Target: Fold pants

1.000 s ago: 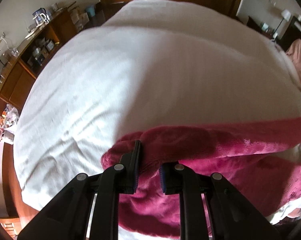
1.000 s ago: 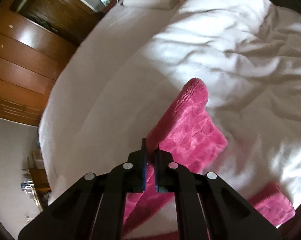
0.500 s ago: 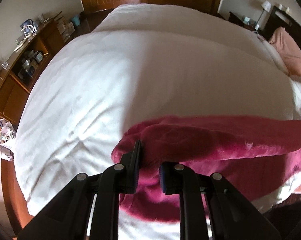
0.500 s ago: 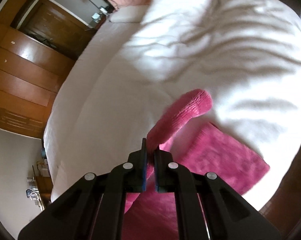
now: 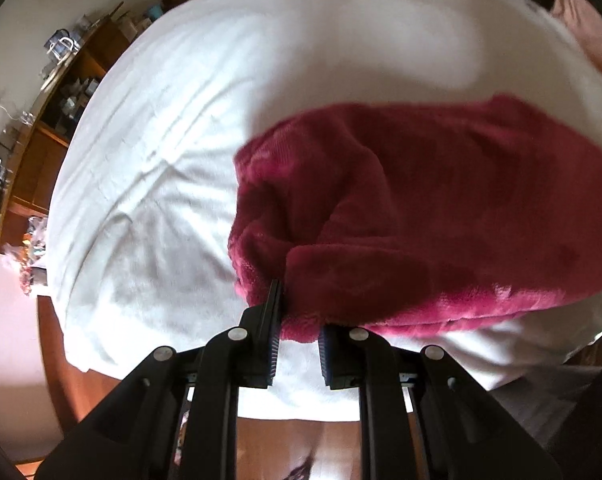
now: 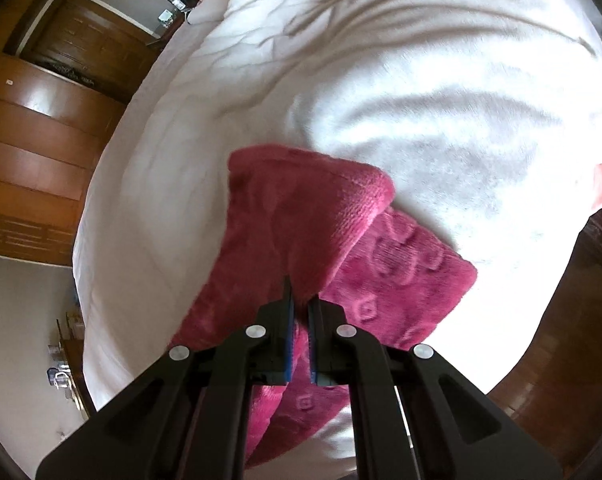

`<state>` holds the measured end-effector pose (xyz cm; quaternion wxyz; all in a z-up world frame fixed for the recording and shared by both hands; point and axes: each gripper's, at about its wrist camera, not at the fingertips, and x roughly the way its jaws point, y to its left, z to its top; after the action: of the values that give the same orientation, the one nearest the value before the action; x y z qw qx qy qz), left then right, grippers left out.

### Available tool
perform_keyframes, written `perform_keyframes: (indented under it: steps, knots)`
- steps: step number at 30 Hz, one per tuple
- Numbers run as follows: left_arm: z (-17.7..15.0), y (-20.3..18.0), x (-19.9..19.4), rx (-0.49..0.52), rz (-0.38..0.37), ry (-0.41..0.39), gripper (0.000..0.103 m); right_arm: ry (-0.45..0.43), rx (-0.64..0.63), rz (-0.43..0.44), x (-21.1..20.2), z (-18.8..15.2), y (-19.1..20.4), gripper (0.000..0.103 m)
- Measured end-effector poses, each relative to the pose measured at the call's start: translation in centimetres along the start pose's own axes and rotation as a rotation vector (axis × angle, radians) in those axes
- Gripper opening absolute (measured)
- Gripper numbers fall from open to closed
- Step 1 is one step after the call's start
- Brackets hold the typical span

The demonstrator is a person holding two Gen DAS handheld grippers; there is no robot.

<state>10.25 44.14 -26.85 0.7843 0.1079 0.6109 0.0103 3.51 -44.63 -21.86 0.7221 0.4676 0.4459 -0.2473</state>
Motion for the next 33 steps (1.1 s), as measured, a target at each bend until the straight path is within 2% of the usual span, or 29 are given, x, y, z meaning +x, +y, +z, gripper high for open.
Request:
perform_keyframes:
  steps: [6, 10, 14, 16, 18, 20, 22, 25, 28, 30, 33]
  knots:
    - [-2.6, -1.7, 2.4, 0.051, 0.07, 0.053, 0.016, 0.019, -0.126, -0.032, 1.7, -0.5, -0.5, 0.005]
    - [-3.3, -3.0, 4.4, 0.083, 0.143, 0.092, 0.016, 0.035, -0.148, -0.043, 2.8, -0.4, -1.5, 0.005]
    - [-3.8, -3.9, 5.6, 0.08, 0.187, 0.118, 0.016, 0.052, -0.154, -0.011, 3.4, 0.2, -1.8, 0.007]
    - [-4.0, -3.8, 5.9, 0.033, 0.167, 0.133, 0.019, 0.049, -0.146, -0.004, 3.4, 0.4, -1.9, 0.011]
    - [-4.4, -3.6, 5.3, -0.05, 0.083, 0.13, 0.03, 0.035, -0.129, 0.012, 3.2, 0.7, -2.3, 0.022]
    - [-4.9, -3.5, 4.7, -0.084, 0.045, 0.117, 0.038, 0.022, -0.099, 0.022, 3.1, 1.2, -2.7, 0.028]
    - [-5.5, -3.3, 4.1, -0.104, 0.026, 0.115, 0.04, 0.015, -0.079, 0.041, 2.9, 1.7, -3.1, 0.029]
    - [-6.1, -3.1, 3.7, -0.122, 0.044, 0.124, 0.04, 0.012, -0.078, 0.055, 3.1, 2.3, -3.1, 0.029]
    - [-6.0, -3.0, 3.3, -0.168, 0.046, 0.111, 0.04, 0.015, -0.118, 0.04, 3.5, 2.7, -2.2, 0.026]
    - [-5.4, -2.8, 2.7, -0.2, 0.038, 0.089, 0.042, 0.007, -0.15, 0.033, 3.3, 3.0, -1.5, 0.007]
    - [-4.0, -2.9, 2.8, -0.261, 0.029, 0.058, 0.046, -0.009, -0.221, 0.047, 1.9, 3.0, 0.1, 0.006]
